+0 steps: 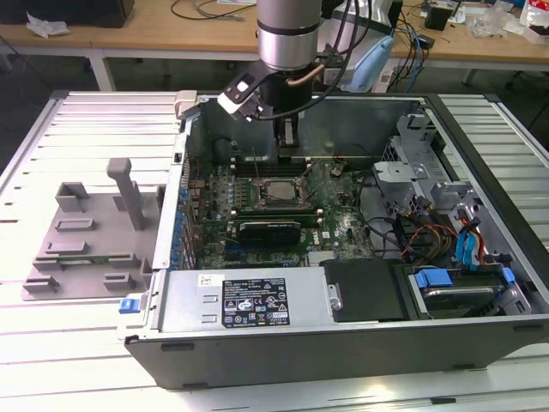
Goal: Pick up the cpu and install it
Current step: 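Close the cpu cover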
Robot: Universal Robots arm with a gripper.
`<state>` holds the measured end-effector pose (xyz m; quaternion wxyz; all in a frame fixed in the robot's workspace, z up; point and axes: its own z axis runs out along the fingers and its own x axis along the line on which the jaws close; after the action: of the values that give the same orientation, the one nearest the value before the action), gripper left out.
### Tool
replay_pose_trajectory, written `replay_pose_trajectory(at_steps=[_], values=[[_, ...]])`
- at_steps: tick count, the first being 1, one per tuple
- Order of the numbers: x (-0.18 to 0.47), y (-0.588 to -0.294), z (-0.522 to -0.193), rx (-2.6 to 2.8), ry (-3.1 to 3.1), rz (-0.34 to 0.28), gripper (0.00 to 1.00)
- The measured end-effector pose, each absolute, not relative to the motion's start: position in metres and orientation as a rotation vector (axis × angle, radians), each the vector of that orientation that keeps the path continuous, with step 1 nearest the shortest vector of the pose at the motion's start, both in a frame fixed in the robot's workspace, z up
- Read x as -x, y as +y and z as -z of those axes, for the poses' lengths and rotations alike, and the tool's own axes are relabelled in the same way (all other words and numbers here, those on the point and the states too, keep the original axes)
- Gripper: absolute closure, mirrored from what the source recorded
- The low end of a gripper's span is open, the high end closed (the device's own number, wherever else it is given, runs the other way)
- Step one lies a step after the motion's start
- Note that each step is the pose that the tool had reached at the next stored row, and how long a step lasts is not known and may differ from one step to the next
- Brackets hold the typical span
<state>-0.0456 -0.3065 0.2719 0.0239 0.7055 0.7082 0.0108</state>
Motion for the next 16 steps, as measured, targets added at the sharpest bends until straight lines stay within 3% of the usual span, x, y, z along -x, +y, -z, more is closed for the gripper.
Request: replay_pose_trajectory(at_steps=[16], values=[[0.045, -0.306, -0.286, -2.183, 2.192, -0.033, 0.89]])
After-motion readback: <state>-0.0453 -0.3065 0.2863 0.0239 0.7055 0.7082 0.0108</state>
